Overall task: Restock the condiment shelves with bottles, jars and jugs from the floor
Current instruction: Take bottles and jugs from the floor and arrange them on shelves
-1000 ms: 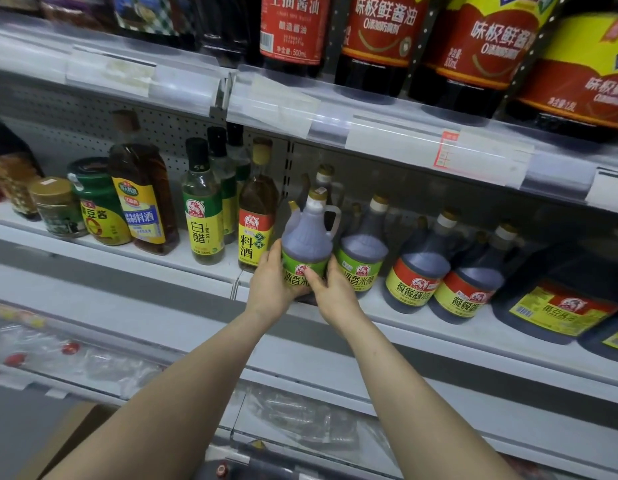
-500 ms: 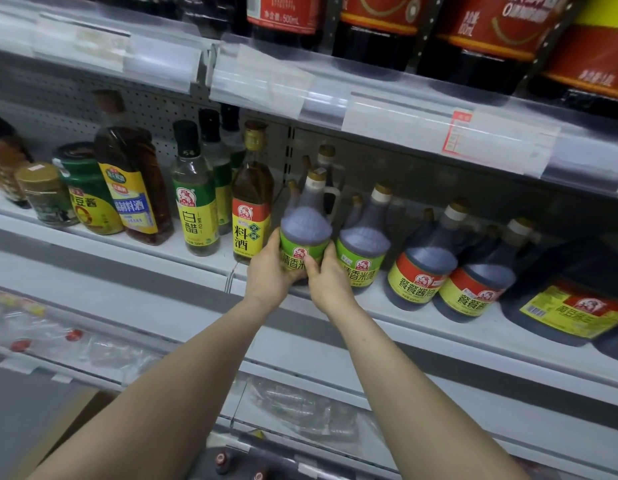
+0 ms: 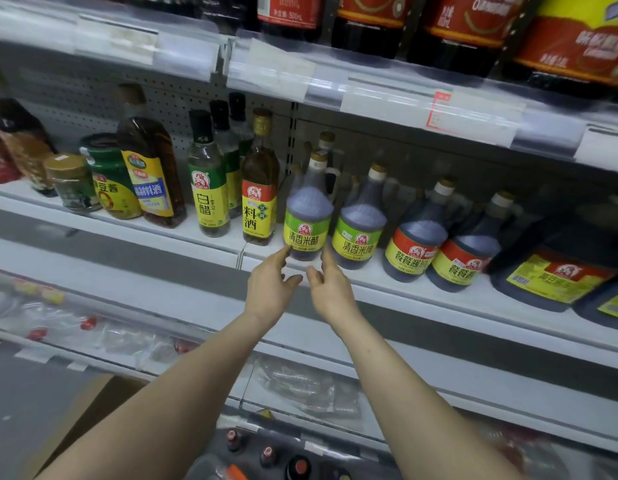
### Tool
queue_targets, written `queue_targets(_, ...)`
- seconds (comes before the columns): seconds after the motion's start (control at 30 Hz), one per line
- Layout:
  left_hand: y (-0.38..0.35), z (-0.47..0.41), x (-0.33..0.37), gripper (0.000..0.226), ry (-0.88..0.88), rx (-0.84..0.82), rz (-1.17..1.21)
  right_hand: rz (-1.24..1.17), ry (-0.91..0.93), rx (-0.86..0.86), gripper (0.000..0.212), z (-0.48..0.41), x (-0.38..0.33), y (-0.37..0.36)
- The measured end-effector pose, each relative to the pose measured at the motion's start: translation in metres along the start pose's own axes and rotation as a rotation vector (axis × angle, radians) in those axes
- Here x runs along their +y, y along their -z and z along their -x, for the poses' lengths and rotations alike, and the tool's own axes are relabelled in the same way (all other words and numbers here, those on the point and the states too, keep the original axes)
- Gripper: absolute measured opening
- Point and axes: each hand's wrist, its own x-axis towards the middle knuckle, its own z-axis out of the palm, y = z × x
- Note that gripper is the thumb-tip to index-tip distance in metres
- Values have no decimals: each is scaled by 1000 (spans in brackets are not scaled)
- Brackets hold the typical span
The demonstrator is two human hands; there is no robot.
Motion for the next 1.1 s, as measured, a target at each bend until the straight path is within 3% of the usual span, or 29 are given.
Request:
queue_targets(0.4, 77, 101, -56, 50, 6, -106, 78, -13, -58, -20, 58, 111, -1, -62)
queue_targets(0.77, 134, 231, -185, 47, 248, -211, 46, -10, -181, -247, 56, 216, 56, -200)
queue_targets(1.1, 112, 342, -299, 43, 582, -235, -49, 129, -262, -532, 54, 253, 156, -289)
